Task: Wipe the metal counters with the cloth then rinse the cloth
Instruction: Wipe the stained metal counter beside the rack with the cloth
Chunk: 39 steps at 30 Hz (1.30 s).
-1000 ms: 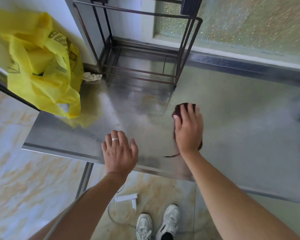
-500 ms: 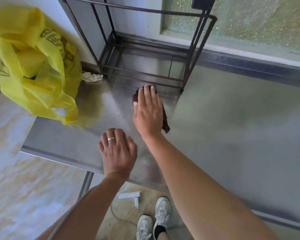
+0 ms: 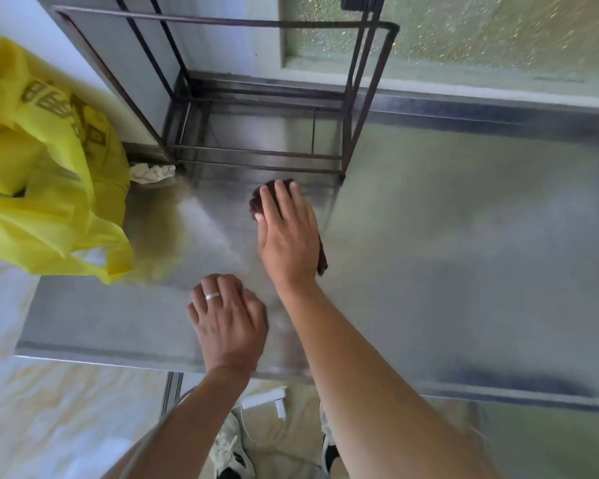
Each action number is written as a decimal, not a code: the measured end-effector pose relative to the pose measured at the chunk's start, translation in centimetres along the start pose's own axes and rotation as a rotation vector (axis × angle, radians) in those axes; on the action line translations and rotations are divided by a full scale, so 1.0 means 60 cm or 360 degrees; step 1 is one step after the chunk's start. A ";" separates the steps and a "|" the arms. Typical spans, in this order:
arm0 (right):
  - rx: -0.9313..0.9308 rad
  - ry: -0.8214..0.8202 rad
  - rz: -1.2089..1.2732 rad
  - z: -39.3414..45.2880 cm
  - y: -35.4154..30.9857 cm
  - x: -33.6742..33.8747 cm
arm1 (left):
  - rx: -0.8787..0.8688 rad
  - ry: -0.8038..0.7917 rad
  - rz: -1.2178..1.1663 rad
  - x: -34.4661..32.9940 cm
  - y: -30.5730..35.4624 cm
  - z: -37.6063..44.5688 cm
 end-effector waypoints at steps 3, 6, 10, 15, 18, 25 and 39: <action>-0.0216 0.0047 -0.0107 0.004 -0.005 -0.001 | -0.0081 -0.0007 0.0002 0.018 -0.028 0.031; -0.0318 0.0053 -0.0116 -0.006 -0.052 -0.007 | -0.0117 0.0030 0.0085 0.036 -0.074 0.069; 0.0191 -0.0144 -0.0094 -0.023 -0.148 -0.050 | -0.0013 -0.0023 -0.0025 0.036 -0.107 0.078; 0.0529 -0.0223 -0.0040 -0.025 -0.124 -0.034 | -0.0183 -0.0107 0.0091 0.030 -0.100 0.076; 0.0299 -0.0227 -0.0175 -0.039 -0.021 0.013 | -0.0282 -0.0155 0.0145 0.022 -0.097 0.078; -0.0861 -0.0049 -0.0415 -0.042 0.172 0.110 | -0.0286 -0.0134 0.0153 0.022 -0.090 0.082; 0.0491 -0.0301 0.0026 -0.075 -0.144 -0.037 | -0.0442 0.0027 -0.0222 0.047 -0.095 0.059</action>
Point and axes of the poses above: each hand's wrist, its own z-axis towards the middle knuckle, its own x-axis out of the back of the hand, y = z × x, the point moved 5 cm from there along z, towards the middle knuckle, and after that the axes turned 10 degrees about -y, right-handed, at the moved point
